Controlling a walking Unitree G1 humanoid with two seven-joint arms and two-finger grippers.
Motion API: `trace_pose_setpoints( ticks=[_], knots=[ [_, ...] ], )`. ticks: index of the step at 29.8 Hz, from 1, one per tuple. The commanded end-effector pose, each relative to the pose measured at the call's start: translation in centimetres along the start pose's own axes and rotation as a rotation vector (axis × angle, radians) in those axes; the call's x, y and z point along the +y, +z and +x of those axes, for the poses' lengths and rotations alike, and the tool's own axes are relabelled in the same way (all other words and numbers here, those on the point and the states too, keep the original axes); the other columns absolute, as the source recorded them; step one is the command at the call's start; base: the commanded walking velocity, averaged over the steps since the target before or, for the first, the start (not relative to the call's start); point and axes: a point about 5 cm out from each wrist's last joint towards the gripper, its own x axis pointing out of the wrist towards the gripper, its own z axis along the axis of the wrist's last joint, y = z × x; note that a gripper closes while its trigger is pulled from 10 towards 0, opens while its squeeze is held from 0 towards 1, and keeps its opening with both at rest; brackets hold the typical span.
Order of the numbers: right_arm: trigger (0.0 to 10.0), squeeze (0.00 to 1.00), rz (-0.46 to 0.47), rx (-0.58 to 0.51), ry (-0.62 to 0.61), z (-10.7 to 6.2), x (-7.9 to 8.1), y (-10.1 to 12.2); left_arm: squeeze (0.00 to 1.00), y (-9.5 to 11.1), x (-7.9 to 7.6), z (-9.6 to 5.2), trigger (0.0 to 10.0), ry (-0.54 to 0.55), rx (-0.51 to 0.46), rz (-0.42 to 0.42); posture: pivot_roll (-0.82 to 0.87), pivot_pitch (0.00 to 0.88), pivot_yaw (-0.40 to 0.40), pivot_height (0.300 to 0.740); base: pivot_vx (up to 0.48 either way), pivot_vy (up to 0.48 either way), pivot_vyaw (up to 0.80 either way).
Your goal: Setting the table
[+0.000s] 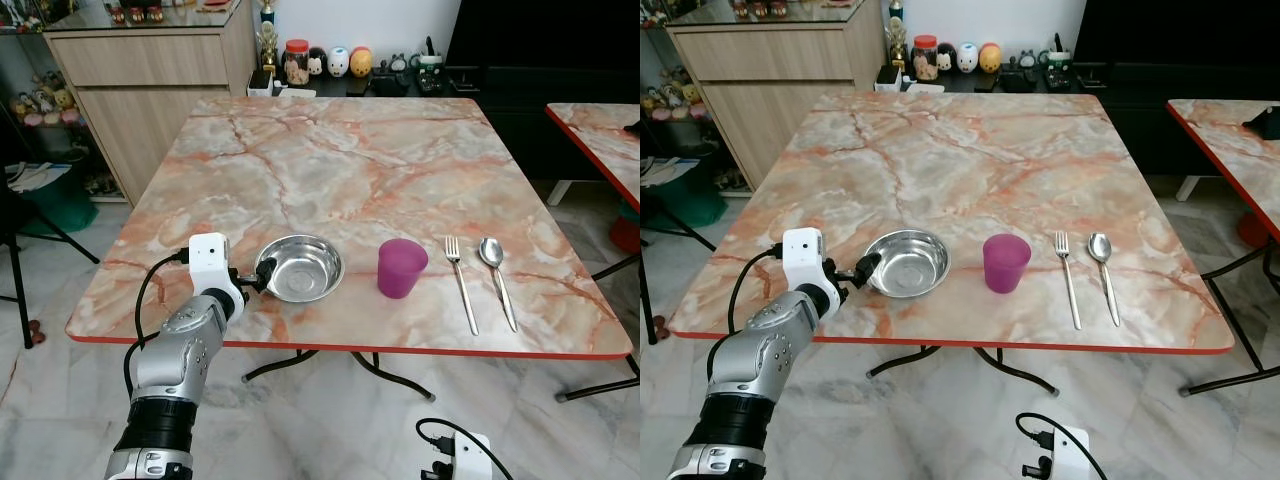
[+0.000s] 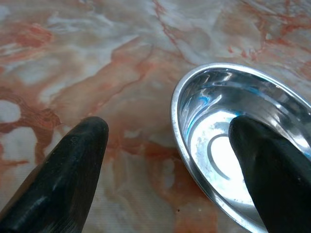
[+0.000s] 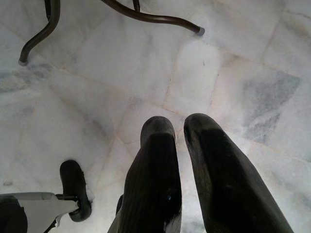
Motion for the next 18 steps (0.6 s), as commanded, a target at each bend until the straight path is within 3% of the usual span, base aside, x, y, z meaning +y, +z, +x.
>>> trace_pose_setpoints(
  ticks=[1,6,18],
  knots=[
    [10.0,0.0,0.003,-0.002,-0.004,0.0,-0.1,-0.1,0.0,0.3,-0.2,0.2,10.0,-0.01,0.003,0.008,0.05,0.0,0.005,0.74,0.0,0.0,0.0],
    [10.0,0.0,0.003,-0.003,-0.004,0.0,-0.2,0.0,0.0,-0.1,-0.5,0.9,10.0,-0.01,0.032,-0.038,0.05,0.0,0.0,0.74,0.0,0.0,0.0],
    [10.0,0.0,-0.001,-0.007,0.003,0.0,0.3,0.1,0.0,-0.3,-0.8,1.8,10.0,-0.004,0.048,-0.034,0.05,0.0,-0.003,0.74,0.0,0.0,0.0]
  ],
)
